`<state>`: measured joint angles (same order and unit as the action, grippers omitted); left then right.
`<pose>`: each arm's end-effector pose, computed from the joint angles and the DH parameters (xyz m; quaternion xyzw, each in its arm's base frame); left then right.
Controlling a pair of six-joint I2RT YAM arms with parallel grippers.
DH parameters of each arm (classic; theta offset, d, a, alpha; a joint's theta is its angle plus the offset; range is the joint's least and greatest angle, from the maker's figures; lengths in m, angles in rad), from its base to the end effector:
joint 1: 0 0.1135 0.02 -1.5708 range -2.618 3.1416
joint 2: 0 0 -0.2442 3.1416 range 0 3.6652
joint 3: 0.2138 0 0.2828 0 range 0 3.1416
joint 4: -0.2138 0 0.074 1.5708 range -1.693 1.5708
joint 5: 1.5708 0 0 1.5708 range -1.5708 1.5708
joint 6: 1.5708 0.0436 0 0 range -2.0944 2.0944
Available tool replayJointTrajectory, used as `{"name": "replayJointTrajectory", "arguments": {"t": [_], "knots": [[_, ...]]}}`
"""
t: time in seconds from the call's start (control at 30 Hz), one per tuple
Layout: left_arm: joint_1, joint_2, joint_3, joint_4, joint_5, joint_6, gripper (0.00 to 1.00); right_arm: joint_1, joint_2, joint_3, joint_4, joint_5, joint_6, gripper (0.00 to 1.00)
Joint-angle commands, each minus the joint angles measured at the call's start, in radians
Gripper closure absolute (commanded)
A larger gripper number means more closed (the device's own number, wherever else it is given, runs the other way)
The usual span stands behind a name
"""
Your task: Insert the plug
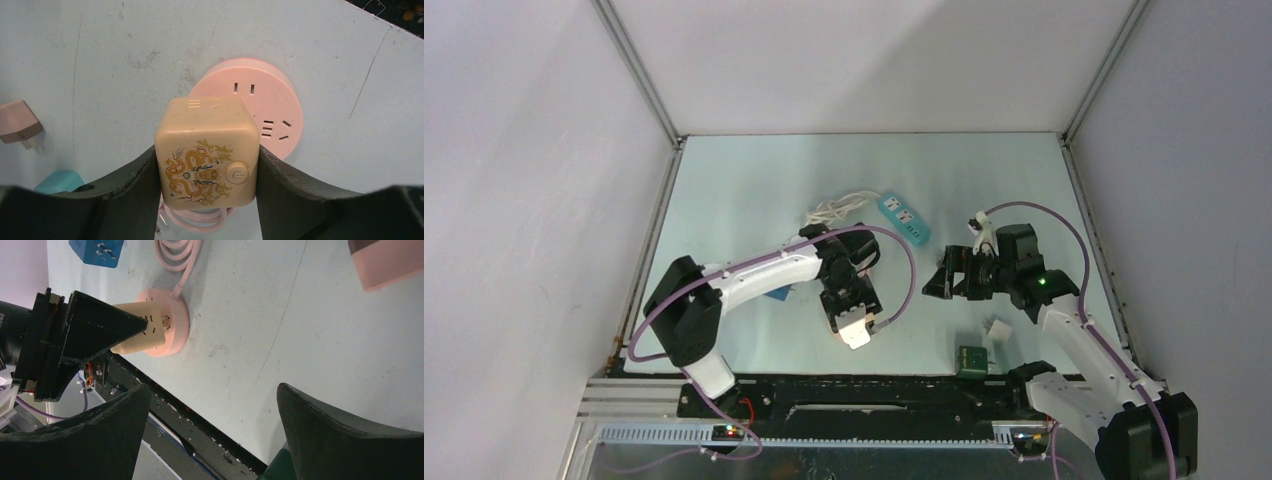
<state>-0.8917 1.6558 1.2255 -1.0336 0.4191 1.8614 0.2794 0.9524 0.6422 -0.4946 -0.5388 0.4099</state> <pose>0.1929 -0.2672 0.1829 0.9605 0.1776 -0.1594 0.1430 0.2218 0.0869 0.2050 -0.0409 0.8987 0.3541 0.2556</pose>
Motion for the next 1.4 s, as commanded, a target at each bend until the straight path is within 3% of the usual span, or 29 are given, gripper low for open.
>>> {"name": "replayJointTrajectory", "arguments": {"t": [0.0,0.47,1.0,1.37], "knots": [[-0.006,0.019,0.056,-0.034,-0.013,0.034,1.0,-0.003,-0.018,-0.002,0.02,-0.008,-0.01,0.02],[-0.014,0.147,0.186,-0.188,-0.028,0.034,1.0,-0.006,-0.012,-0.003,0.021,-0.009,-0.004,0.02],[-0.038,0.227,0.18,-0.163,-0.009,-0.032,1.0,-0.02,-0.007,-0.003,0.014,0.011,0.005,0.02],[-0.051,0.233,0.092,-0.07,0.008,-0.052,1.0,-0.031,-0.001,-0.003,0.006,0.018,0.012,0.02]]}}
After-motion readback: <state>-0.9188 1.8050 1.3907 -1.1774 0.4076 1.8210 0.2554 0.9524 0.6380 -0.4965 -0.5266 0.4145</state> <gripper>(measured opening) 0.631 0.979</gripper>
